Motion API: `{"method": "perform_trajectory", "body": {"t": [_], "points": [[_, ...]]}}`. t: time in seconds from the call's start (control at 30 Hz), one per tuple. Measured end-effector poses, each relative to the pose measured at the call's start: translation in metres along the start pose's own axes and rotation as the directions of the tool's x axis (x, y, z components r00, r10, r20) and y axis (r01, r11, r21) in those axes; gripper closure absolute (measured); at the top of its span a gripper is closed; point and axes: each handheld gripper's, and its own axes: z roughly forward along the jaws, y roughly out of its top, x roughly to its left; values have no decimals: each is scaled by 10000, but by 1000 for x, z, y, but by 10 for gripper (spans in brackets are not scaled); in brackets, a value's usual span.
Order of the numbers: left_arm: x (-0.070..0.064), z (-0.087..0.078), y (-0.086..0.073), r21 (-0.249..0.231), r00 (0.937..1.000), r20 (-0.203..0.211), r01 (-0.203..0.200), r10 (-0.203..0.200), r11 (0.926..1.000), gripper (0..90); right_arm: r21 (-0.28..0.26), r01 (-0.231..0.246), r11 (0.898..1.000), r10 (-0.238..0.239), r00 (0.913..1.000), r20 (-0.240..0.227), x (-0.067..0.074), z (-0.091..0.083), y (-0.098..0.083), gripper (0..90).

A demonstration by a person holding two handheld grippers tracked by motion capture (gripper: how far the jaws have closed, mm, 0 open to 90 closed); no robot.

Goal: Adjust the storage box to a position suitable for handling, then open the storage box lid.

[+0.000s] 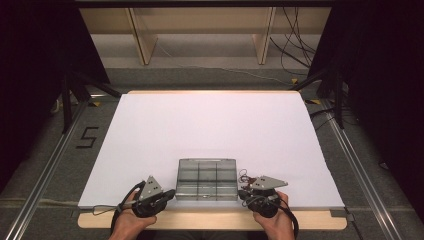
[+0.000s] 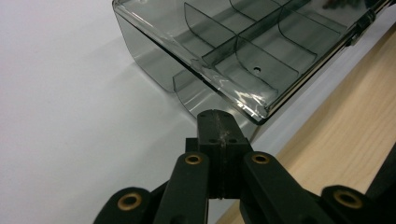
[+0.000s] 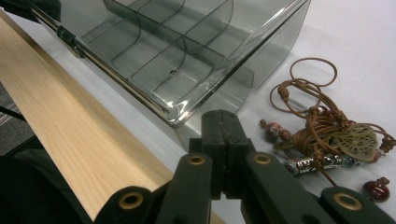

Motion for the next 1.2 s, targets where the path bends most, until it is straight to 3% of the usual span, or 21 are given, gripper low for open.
{"method": "perform_trajectory", "body": {"t": [0.07, 0.1, 0.13, 0.23, 0.27, 0.3, 0.33, 0.47, 0.53, 0.63, 0.67, 0.77, 0.8, 0.83, 0.87, 0.93, 1.0, 1.07, 1.1, 1.17, 1.2], "points": [[0, 0, 0, -3, 10000, 92, 28, -28, 10000, 896, -12, 37, 10000, -37, 10000, -21, -1, 0, -1, 900], [2, -1, -1, 3, 9998, 157, -121, 120, 9999, 896, -45, 22, 10000, -23, 9997, -238, -1, 0, -1, 900], [3, -1, 0, 29, 9993, 178, -317, 316, 9995, 896, -54, 74, 10000, -74, 9999, -76, 0, -1, -1, 900], [2, 2, 0, 21, 10000, 43, -66, 66, 10000, 894, 26, 100, 9999, -99, 9995, -312, -1, -1, -1, 900], [4, 1, 1, 178, 9990, 84, -433, 432, 9989, 888, 5, 125, 9999, -125, 9990, -431, -3, 0, -1, 900], [5, 2, 0, 209, 9999, 11, -106, 106, 9997, 859, 18, 208, 9998, -207, 9991, -380, -4, -1, -2, 900], [7, 2, 0, 203, 10000, 81, -36, 35, 9998, 825, 63, 17, 10000, -14, 9986, -525, -3, -1, -2, 900], [17, 0, -1, 222, 9999, 102, -34, 32, 9997, 775, 41, 240, 9997, -237, 9979, -600, -5, -3, -2, 900], [20, -2, -1, 150, 9995, 22, 316, -316, 9994, 752, -91, 310, 9995, -315, 9975, -629, -6, -5, -2, 900], [25, -7, -2, 135, 9998, 27, 209, -210, 9997, 712, -194, 241, 9995, -253, 9978, -614, -6, -10, -4, 900], [26, -8, -3, 165, 9997, 79, 221, -223, 9996, 697, -141, -14, 9999, 6, 9982, -593, -4, -13, -5, 900], [25, -10, -5, 32, 9992, 31, 401, -401, 9992, 637, -460, 466, 9979, -494, 9969, -618, -6, -15, -7, 898], [24, -10, -5, -41, 9981, 66, 615, -614, 9981, 607, -264, -49, 9996, 30, 9973, -728, -2, -17, -8, 897], [25, -12, -6, 123, 9979, 110, 640, -641, 9979, 574, -351, 198, 9992, -225, 9966, -789, -4, -17, -8, 897], [26, -13, -6, 203, 9987, 130, 495, -497, 9986, 547, -283, 101, 9995, -123, 9967, -797, -2, -18, -9, 897], [24, -13, -7, -50, 9958, 131, 906, -905, 9959, 496, -426, 252, 9988, -288, 9960, -851, -2, -20, -10, 897], [24, -14, -7, -114, 9915, 167, 1294, -1292, 9915, 461, -388, 78, 9992, -120, 9939, -1100, 1, -20, -11, 897], [24, -15, -8, -108, 9927, 164, 1200, -1198, 9927, 434, -460, 295, 9985, -337, 9949, -956, 0, -21, -11, 894], [26, -17, -8, 50, 9954, 177, 946, -946, 9955, 425, -453, 344, 9984, -383, 9952, -898, 1, -21, -11, 894], [23, -16, -9, -330, 9912, 216, 1313, -1307, 9908, 408, -531, 343, 9980, -403, 9923, -1174, 1, -20, -11, 894], [25, -17, -9, -138, 9932, 205, 1152, -1149, 9932, 401, -513, 365, 9980, -424, 9919, -1195, 1, -20, -11, 894]]}}
